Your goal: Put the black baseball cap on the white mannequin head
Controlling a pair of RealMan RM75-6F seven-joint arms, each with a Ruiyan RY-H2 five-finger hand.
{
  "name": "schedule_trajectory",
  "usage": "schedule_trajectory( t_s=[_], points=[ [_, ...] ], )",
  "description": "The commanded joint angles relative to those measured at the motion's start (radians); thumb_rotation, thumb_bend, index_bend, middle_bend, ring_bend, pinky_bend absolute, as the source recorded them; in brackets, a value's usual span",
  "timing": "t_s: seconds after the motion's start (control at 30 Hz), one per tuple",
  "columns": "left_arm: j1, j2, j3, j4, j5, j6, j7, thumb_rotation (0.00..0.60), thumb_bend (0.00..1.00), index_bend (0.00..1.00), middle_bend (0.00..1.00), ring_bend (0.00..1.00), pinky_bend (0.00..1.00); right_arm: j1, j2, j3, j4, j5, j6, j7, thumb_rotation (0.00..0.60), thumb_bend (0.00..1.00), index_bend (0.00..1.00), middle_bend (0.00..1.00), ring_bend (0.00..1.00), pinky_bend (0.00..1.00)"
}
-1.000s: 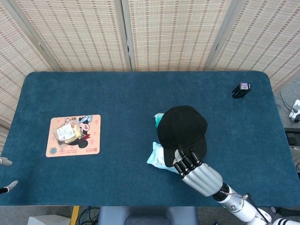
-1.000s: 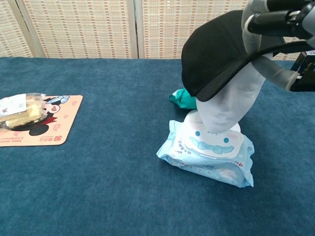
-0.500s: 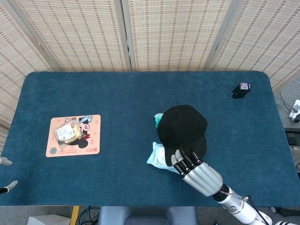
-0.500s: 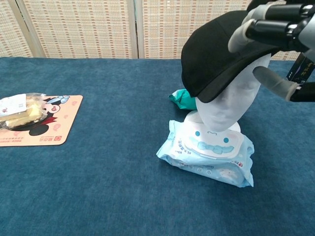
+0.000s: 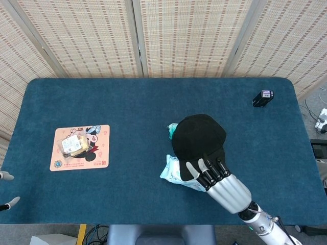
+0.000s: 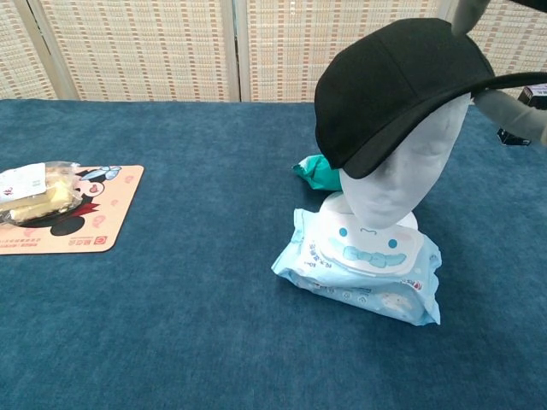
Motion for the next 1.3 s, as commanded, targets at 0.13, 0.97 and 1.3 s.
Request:
schedule_trajectory(
  t_s=[0.13,0.97,1.3],
  points=[
    [-0.002,-0.004,0.002,-0.001,0.0,-0.004,0.008,0.6,0.09,0.4,0.32,0.2,0.41,-0.057,0.107,-0.015,-0.114,0.093,-0.037,-0.018,0.6,0.39,0.16,0.39,0.23,0.42],
    [-0.001,-0.007,0.0,0.003,0.002,0.002,0.004,0.6,0.09,0.4,0.32,0.2,0.41,-0.201,0.223,-0.002,-0.166,0.432,0.023,0.296,0.6,0.39,0.43,0.4,0.23,0.42],
    [-0.002,-0.013,-0.002,0.009,0.008,0.007,0.0,0.6,0.09,0.4,0.32,0.2,0.41,-0.213,0.183,0.001,-0.077,0.524,0.005,0.434,0.6,0.39,0.43,0.4,0.23,0.42]
  ],
)
